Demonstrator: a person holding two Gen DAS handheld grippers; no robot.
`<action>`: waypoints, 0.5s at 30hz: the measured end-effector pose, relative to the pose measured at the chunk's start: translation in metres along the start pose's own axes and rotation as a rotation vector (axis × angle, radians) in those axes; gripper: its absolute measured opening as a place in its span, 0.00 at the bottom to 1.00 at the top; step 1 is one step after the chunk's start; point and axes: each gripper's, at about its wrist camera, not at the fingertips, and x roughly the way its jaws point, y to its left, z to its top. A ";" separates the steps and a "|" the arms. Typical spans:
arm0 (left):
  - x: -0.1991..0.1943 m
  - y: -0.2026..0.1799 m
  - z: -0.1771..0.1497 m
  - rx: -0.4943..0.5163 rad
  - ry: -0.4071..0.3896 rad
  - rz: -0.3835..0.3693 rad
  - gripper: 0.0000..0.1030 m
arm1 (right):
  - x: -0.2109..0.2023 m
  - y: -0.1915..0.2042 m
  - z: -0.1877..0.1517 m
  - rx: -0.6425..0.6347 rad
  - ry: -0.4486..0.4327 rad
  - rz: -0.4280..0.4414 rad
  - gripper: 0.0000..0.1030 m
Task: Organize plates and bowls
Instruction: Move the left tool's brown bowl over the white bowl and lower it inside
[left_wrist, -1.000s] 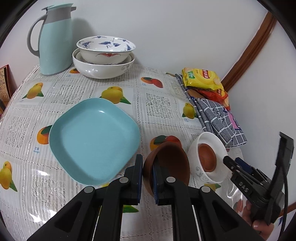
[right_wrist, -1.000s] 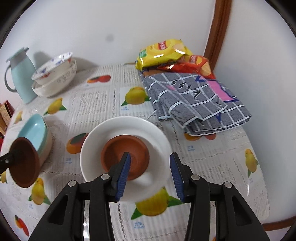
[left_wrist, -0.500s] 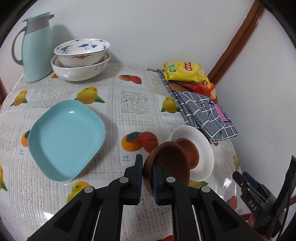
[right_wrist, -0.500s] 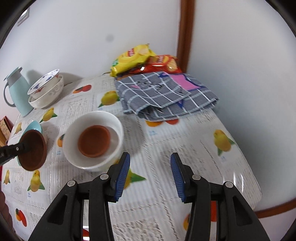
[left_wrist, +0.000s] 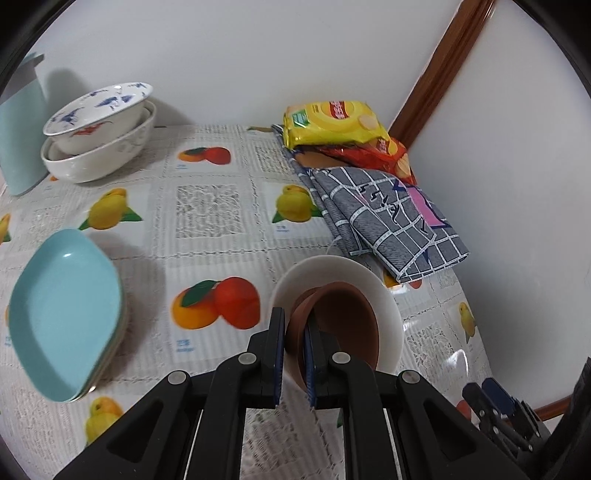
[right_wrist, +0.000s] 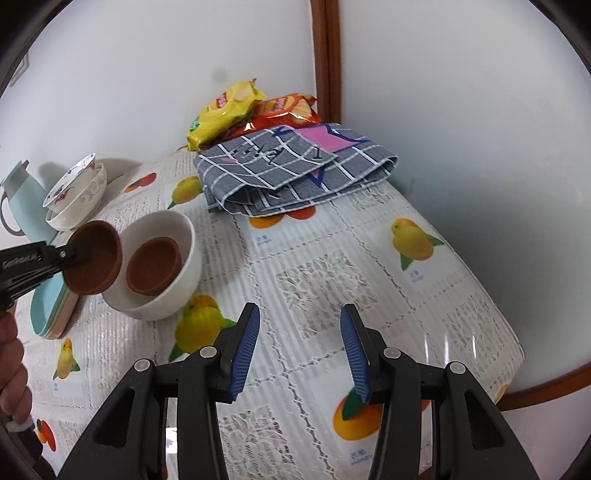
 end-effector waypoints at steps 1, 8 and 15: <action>0.005 -0.002 0.001 0.003 0.004 -0.002 0.09 | 0.000 -0.002 -0.001 0.004 0.002 0.001 0.44; 0.026 -0.008 0.005 0.009 0.022 0.001 0.09 | 0.003 0.000 -0.002 -0.008 0.009 0.015 0.44; 0.038 -0.010 0.007 0.014 0.037 0.002 0.09 | 0.009 0.008 -0.002 -0.030 0.021 0.031 0.44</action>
